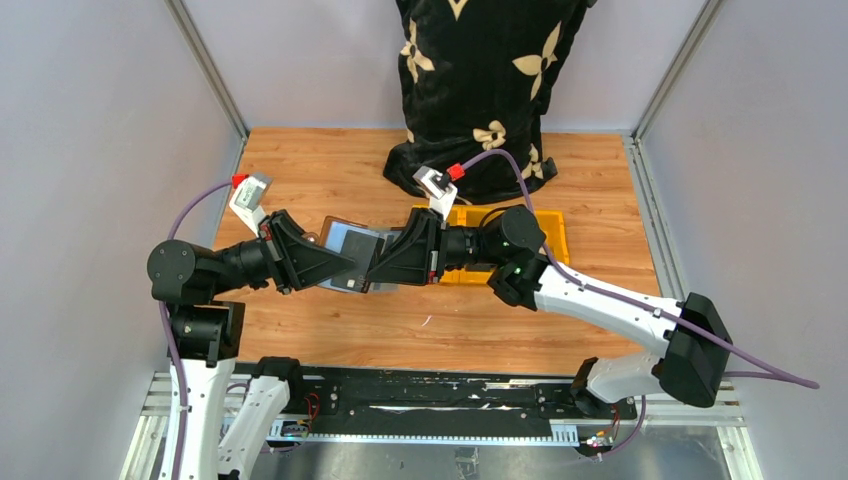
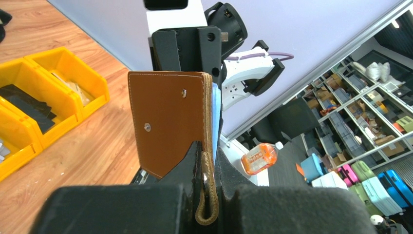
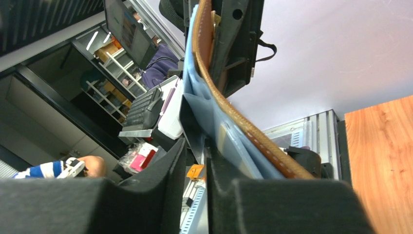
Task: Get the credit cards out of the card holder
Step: Remove the credit card from the card holder.
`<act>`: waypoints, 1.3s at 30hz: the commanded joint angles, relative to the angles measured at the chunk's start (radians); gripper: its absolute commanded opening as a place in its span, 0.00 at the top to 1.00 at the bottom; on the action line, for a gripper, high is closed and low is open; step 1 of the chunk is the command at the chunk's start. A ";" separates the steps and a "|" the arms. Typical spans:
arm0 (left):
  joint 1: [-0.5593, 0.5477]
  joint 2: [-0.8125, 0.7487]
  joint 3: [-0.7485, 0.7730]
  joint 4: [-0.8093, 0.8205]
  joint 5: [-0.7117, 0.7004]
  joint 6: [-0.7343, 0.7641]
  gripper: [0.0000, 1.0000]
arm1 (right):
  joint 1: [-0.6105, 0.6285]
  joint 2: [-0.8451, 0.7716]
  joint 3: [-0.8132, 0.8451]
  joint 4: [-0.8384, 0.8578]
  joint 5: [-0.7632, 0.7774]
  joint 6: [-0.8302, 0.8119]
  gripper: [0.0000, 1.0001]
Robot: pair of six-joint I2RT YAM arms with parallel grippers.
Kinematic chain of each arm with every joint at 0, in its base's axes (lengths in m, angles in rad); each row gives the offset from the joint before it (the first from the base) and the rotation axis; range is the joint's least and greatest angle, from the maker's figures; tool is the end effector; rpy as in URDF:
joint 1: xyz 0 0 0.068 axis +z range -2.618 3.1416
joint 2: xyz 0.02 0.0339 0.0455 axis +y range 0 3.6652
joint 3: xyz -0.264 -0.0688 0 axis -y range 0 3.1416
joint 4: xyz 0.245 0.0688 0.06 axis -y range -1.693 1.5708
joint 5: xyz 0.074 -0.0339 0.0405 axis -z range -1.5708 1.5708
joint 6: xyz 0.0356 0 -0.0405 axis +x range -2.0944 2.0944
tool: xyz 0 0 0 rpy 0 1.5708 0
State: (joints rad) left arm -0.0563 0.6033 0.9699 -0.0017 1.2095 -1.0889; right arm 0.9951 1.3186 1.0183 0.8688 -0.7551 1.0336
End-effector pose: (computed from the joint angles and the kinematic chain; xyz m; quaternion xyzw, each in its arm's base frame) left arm 0.0887 -0.0384 0.4380 0.1770 0.6369 -0.6381 0.3948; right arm 0.1375 0.2566 0.4078 -0.3147 0.4527 0.7858 0.2802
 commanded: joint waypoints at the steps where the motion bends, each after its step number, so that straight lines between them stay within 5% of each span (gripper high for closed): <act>1: -0.007 -0.016 0.005 0.024 0.027 -0.014 0.98 | 0.005 0.014 0.032 0.022 0.019 0.007 0.81; 5: -0.007 -0.014 0.008 0.020 0.024 -0.013 0.96 | 0.001 -0.003 0.005 0.043 0.023 0.011 1.00; 16: -0.007 0.007 0.023 0.014 0.018 -0.005 0.90 | -0.007 -0.077 -0.099 -0.002 0.038 -0.037 1.00; 22: -0.007 0.002 0.024 -0.019 0.005 0.031 0.99 | -0.008 -0.091 -0.104 -0.026 0.033 -0.049 1.00; 23: -0.007 0.000 0.024 -0.028 0.002 0.043 1.00 | -0.007 -0.091 -0.103 -0.027 0.035 -0.049 0.98; 27: -0.007 -0.008 0.020 -0.052 -0.013 0.075 1.00 | -0.007 -0.064 -0.083 0.013 0.053 -0.010 0.60; 30: -0.007 -0.008 0.022 -0.052 -0.013 0.076 1.00 | -0.006 -0.026 -0.055 0.090 0.050 0.039 0.54; 34: -0.007 -0.007 0.028 -0.054 -0.006 0.079 1.00 | -0.007 0.005 -0.032 0.127 0.044 0.072 0.65; 39: -0.007 -0.007 0.039 -0.078 -0.006 0.109 1.00 | -0.026 -0.020 -0.065 0.140 0.021 0.084 0.93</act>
State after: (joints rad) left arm -0.0566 0.6064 0.9703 -0.0593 1.1927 -1.0126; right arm 0.9916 1.3197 0.9535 0.9463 -0.7136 1.0977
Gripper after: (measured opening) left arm 0.057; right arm 0.143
